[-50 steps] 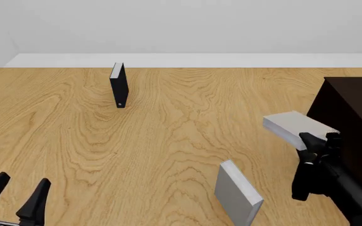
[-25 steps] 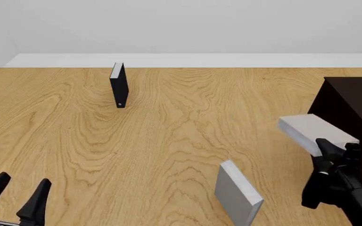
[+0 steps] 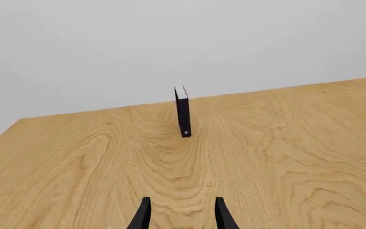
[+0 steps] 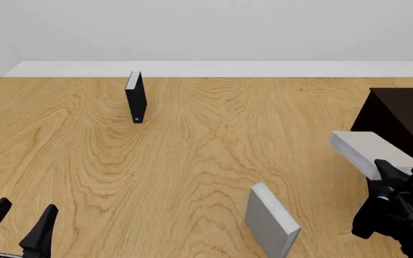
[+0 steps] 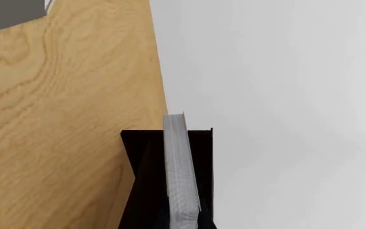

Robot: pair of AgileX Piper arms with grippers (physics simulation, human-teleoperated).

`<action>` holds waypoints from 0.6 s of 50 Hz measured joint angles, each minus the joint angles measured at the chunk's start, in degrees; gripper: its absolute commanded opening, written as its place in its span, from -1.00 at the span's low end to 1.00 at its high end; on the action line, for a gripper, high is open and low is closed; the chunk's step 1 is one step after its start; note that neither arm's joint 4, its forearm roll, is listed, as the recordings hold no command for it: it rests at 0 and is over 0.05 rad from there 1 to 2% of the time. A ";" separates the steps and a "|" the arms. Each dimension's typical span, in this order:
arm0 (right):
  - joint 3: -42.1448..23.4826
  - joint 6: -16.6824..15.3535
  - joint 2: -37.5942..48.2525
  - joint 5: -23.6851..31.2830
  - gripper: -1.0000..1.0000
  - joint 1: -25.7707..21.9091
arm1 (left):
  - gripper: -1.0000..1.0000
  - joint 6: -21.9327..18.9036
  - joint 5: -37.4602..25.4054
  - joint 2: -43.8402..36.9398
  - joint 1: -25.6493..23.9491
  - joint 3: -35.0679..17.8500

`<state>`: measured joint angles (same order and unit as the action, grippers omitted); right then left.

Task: Pick up the book on the right and place it on the cabinet shelf.

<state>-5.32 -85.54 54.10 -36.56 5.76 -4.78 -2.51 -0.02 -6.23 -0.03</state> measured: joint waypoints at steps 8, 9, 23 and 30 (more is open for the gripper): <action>0.74 0.67 0.16 -0.84 -1.00 1.14 | 1.00 0.24 -0.38 -0.01 0.44 0.00; 0.86 0.74 0.23 -1.00 -1.00 1.27 | 1.00 0.26 -0.42 -0.01 0.51 0.00; 2.25 1.42 1.62 -3.50 -1.00 2.53 | 1.00 0.62 -0.31 0.00 1.40 0.01; 2.94 1.65 3.28 -5.68 -1.00 2.79 | 1.00 0.43 -0.25 0.00 0.91 0.01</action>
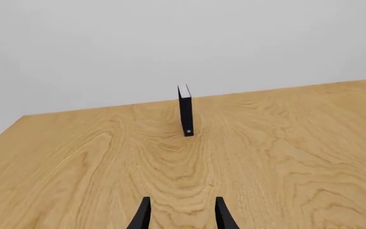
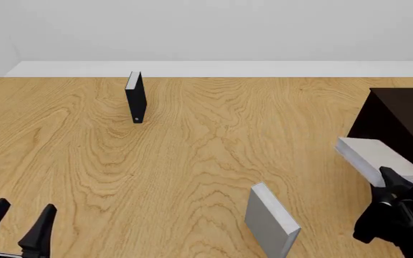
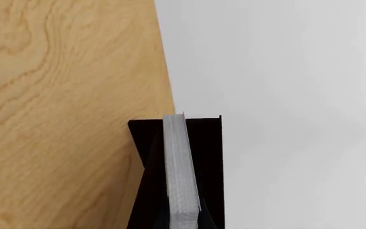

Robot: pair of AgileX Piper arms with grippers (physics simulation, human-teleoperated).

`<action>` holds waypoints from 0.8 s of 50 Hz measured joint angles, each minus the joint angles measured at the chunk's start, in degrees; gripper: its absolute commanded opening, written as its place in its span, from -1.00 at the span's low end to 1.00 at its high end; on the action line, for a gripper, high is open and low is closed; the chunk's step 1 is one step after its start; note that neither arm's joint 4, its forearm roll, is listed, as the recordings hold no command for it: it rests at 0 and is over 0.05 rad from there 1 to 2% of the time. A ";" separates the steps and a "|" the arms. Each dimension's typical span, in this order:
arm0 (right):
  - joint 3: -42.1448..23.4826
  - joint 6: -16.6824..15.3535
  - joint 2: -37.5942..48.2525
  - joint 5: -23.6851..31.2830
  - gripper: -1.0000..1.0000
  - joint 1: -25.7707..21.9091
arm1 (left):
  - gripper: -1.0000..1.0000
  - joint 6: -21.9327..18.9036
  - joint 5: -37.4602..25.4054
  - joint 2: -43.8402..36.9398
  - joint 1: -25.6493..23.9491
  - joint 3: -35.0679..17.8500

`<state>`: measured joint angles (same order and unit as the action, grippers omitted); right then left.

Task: Pick up the book on the right and place it on the cabinet shelf.

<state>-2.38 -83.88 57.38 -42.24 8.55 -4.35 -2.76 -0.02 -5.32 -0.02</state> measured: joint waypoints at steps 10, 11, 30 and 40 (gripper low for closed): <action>1.13 0.02 3.26 -4.30 -1.00 0.43 | 1.00 -0.24 -0.14 0.00 -0.36 0.00; 1.25 -0.01 3.69 -4.85 -1.00 0.46 | 1.00 -0.32 -0.16 0.00 -0.36 0.00; 2.38 -0.50 12.32 -14.45 -1.00 0.97 | 1.00 -0.68 -0.69 -0.01 -0.45 -0.01; 2.38 -0.81 16.28 -18.82 -1.00 1.56 | 1.00 -0.95 -0.64 0.00 -0.31 0.00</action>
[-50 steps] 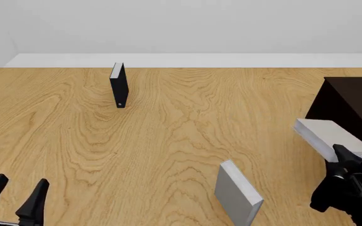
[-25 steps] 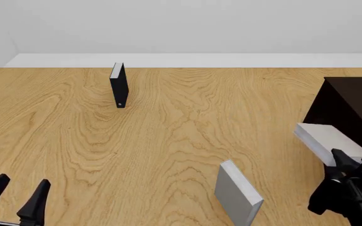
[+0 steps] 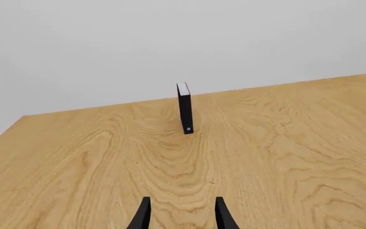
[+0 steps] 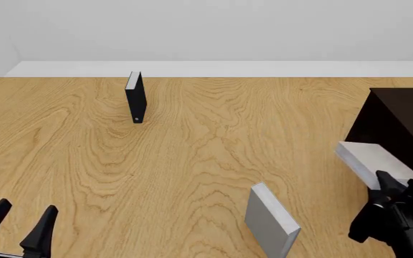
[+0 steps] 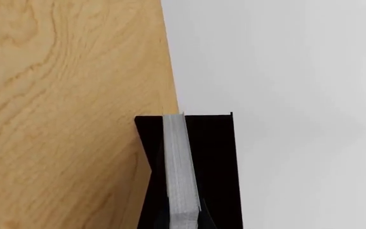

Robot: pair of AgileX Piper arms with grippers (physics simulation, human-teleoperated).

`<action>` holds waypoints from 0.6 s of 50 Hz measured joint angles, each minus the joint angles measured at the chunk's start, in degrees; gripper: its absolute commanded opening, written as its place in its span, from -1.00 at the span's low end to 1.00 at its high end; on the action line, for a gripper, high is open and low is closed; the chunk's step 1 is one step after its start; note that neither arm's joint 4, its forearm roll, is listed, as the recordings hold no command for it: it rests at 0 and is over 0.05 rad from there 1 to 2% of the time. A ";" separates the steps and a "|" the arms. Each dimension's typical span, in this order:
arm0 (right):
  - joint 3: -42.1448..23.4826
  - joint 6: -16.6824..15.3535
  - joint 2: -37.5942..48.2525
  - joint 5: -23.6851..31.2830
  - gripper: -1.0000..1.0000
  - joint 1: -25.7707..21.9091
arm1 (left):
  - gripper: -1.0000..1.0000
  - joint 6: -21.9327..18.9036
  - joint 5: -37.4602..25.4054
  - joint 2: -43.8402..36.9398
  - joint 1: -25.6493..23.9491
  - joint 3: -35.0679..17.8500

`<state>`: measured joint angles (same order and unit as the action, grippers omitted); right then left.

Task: Pick up the book on the right and place it on the cabinet shelf.

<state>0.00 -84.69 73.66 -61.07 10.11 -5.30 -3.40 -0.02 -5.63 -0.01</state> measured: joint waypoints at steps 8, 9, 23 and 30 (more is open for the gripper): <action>-0.14 -0.01 1.88 -1.92 -1.00 0.73 | 1.00 -0.17 -0.11 0.00 0.03 -0.01; -0.16 0.00 2.12 -2.16 -1.00 0.82 | 1.00 -0.16 -0.14 -0.01 0.03 -0.01; -0.48 0.27 5.85 -5.59 -1.00 2.35 | 1.00 0.54 -0.07 0.00 -0.40 -0.01; -0.71 -0.14 7.51 -6.80 -1.00 2.99 | 1.00 1.10 -0.09 0.00 -0.33 0.00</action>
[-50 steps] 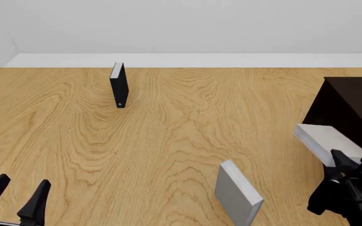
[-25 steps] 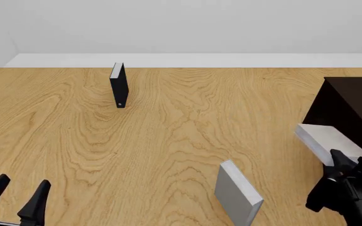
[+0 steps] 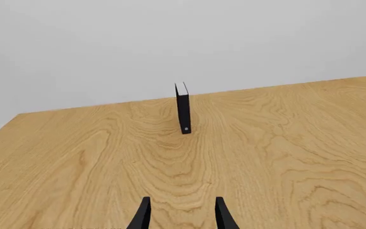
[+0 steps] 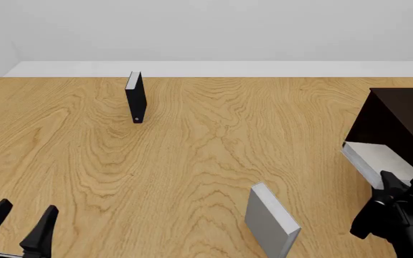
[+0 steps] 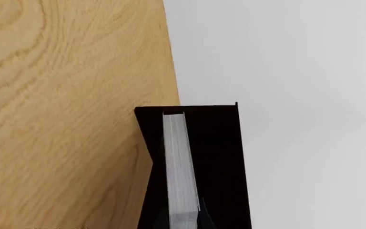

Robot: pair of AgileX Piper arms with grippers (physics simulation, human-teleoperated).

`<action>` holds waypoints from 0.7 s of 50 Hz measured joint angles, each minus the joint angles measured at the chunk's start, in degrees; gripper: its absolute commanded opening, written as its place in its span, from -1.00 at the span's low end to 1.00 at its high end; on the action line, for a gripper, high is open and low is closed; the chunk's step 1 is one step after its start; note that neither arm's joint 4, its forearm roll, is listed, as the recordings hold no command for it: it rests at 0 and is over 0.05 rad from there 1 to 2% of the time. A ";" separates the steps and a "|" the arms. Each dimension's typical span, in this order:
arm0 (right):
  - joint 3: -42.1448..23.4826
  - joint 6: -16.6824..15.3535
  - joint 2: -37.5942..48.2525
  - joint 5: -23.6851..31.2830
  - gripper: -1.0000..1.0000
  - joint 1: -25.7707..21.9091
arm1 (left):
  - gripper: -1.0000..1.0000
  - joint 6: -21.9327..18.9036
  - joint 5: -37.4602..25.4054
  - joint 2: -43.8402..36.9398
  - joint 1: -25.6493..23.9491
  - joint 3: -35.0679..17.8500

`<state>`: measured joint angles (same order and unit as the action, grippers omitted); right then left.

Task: Pick up the book on the right and place it on the cabinet shelf.

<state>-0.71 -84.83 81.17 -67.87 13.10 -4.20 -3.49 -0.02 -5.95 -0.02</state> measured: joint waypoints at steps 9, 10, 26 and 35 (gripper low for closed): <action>-0.63 -2.63 2.15 -1.14 -1.00 0.77 | 1.00 1.32 0.14 0.00 0.53 -0.01; -0.67 -2.80 2.29 -1.21 -1.00 0.82 | 1.00 1.40 0.15 0.00 0.56 -0.01; -1.47 -4.22 3.70 -1.68 -1.00 2.03 | 1.00 1.71 0.13 0.00 0.61 -0.01; -1.90 -4.56 4.34 -1.82 -1.00 3.46 | 1.00 1.63 0.01 0.00 0.54 -0.01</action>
<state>-2.61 -89.39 85.51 -69.69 16.56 -2.57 -3.48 -0.01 -5.42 -0.03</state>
